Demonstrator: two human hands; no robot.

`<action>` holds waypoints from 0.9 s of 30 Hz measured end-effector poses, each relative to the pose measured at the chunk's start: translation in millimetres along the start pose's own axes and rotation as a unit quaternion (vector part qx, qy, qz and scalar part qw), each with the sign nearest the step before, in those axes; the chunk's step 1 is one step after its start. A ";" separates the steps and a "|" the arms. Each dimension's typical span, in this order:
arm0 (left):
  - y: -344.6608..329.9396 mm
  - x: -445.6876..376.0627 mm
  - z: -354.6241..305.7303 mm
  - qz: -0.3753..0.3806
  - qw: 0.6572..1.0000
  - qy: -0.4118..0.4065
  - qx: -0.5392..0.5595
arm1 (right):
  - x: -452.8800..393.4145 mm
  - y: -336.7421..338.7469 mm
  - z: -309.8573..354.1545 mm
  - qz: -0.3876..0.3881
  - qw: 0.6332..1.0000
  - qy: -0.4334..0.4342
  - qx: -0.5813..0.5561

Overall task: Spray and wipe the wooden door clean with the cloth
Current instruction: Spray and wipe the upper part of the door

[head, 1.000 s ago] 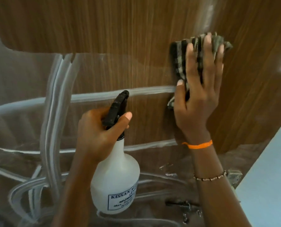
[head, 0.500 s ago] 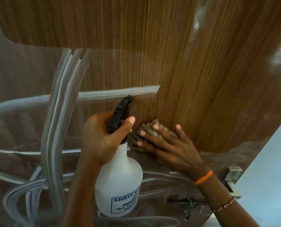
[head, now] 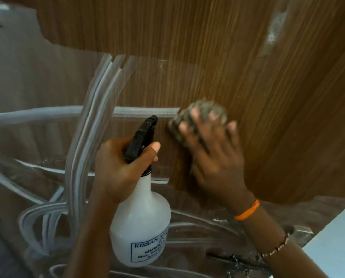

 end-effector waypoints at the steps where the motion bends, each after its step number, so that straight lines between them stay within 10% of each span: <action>1: 3.8 0.0 -0.2 -0.005 1.000 -0.003 -0.003 | 19.4 -10.8 14.0 0.036 0.998 0.047 -0.009; 7: 17.7 1.6 -2.6 -0.015 1.000 -0.011 -0.022 | 72.5 -37.6 48.3 0.171 0.956 0.238 0.028; 19: 27.2 1.3 2.6 -0.004 1.000 -0.003 -0.002 | -93.2 14.2 -5.5 -0.051 0.998 -0.016 0.041; 27: 54.7 -2.0 9.1 -0.026 0.999 -0.007 -0.030 | 30.7 -47.9 76.1 0.150 0.971 0.183 -0.021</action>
Point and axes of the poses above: each hand's wrist, its own x-axis away from the middle knuckle, its own y-axis out of the back of the hand, z = x × y, the point moved 7 cm from there along -x, towards the middle knuckle, and after that the axes turned 4 degrees about -y, right-handed, at the moved point
